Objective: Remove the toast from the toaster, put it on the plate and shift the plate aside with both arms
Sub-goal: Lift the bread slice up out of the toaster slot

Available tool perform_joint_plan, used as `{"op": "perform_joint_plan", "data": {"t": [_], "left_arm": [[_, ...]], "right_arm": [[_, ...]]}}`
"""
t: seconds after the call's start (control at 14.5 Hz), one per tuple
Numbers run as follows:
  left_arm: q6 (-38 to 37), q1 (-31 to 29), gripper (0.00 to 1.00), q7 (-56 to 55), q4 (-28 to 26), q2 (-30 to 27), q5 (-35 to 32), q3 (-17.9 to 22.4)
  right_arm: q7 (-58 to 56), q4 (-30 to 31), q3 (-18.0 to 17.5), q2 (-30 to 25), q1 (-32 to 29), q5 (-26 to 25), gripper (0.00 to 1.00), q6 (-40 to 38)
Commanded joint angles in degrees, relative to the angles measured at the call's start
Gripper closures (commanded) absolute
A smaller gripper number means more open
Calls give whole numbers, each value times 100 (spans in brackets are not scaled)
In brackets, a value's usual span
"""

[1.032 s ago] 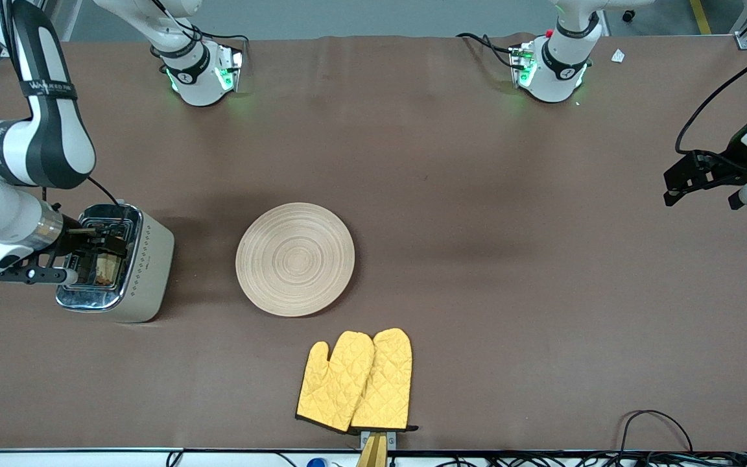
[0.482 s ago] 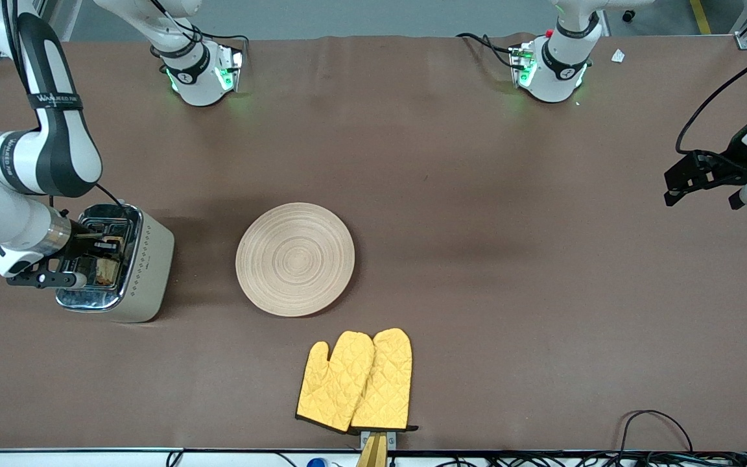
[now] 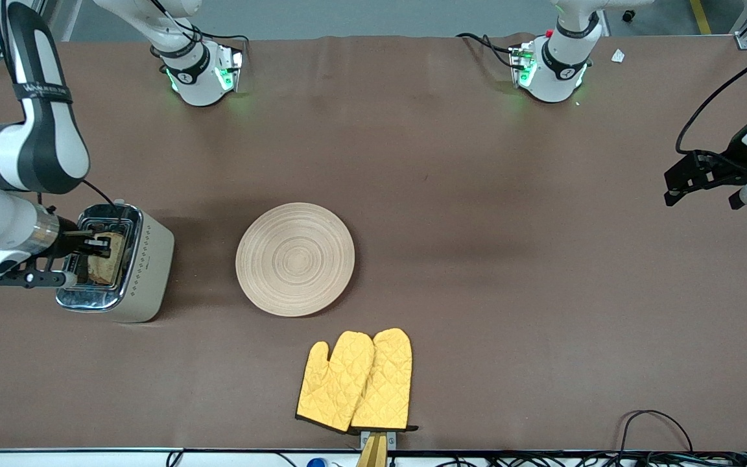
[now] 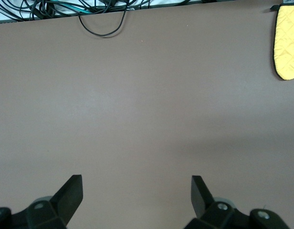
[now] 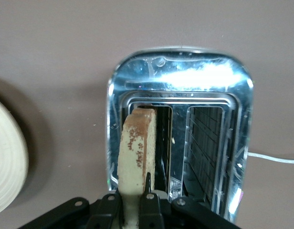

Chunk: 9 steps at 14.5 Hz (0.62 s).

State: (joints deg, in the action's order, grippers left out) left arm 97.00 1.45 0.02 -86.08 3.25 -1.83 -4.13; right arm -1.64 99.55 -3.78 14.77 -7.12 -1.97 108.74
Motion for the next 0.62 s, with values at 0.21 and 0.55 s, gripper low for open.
{"op": "perform_joint_plan", "data": {"t": [0.21,0.55], "left_arm": [[-67,-4,0,-82,22,-17,-116,-9],[-67,-13,0,-55,22,-9,-116,0]], "right_arm": [[-21,-1779,-61,-238,316,-391,100,-2249],[513,-1984,-70,-361,843,-226,100,-2683]]}}
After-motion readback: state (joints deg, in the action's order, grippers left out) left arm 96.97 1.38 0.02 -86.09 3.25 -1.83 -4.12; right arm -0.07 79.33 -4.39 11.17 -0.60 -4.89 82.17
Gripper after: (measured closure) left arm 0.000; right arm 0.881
